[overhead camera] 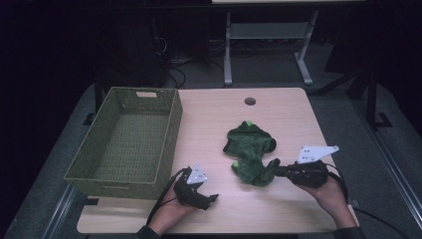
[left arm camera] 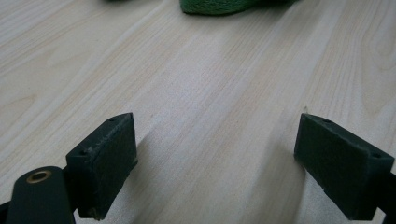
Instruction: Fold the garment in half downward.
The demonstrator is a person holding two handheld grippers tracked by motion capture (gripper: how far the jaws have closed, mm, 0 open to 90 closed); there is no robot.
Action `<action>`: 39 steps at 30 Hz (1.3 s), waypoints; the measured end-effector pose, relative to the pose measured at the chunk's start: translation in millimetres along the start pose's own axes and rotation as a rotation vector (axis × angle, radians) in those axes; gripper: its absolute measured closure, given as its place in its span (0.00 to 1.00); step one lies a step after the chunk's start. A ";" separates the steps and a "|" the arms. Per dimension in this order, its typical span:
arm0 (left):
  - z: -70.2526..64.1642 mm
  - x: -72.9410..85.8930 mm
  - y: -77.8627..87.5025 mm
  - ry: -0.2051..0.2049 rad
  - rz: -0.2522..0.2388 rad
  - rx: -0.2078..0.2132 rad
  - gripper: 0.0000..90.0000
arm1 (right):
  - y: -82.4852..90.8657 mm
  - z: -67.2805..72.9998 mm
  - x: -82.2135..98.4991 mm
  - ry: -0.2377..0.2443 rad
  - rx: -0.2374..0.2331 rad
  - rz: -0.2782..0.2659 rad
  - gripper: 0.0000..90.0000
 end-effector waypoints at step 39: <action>-0.1 0.1 0.2 -0.001 0.003 0.002 0.14 | -101.9 -21.5 0.6 -0.088 -0.035 0.192 1.00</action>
Point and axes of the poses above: each handheld gripper's, and its own axes: y roughly backward along the jaws, x roughly out of its underside, z roughly to its left, the point moved 2 cm from there along -y, roughly forward along the jaws, and after that the axes turned 14 degrees about -z, right-handed, at the moved point
